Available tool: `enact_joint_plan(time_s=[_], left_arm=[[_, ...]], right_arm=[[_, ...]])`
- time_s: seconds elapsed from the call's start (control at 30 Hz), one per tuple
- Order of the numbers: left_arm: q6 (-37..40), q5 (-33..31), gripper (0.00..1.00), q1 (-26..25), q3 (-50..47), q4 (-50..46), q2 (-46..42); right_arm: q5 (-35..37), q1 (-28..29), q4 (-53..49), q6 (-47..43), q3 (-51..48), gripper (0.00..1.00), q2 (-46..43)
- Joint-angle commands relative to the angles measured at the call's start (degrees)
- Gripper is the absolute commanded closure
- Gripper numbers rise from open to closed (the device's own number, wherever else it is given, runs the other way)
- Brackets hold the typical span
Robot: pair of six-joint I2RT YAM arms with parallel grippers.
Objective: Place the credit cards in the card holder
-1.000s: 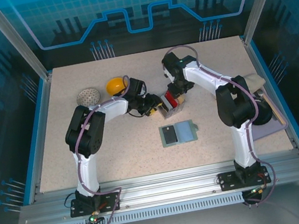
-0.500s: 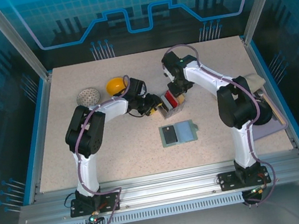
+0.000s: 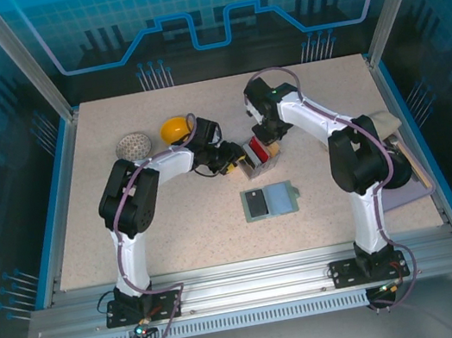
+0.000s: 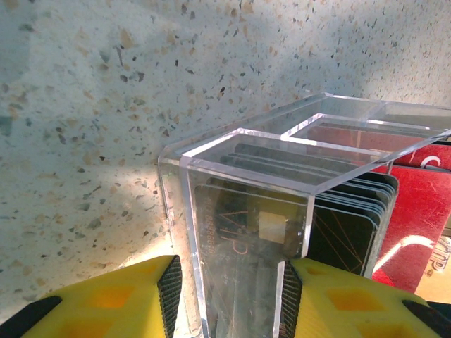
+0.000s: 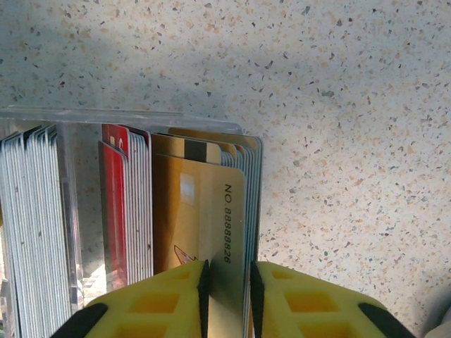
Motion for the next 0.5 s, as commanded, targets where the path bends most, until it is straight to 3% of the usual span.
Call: enact_joint_plan(time_s=[0.0, 0.47], left_arm=[[1.11, -1.11, 0.56, 0.29, -1.54, -6.54, 0.87], [1.58, -1.46, 0.57, 0.27, -1.6, -6.93, 0.47]], right_arm=[[2.05, 0.0, -1.65, -0.24, 1.26, 0.78, -2.13], [0.73, 0.01, -2.23, 0.47, 0.93, 0.89, -5.32]])
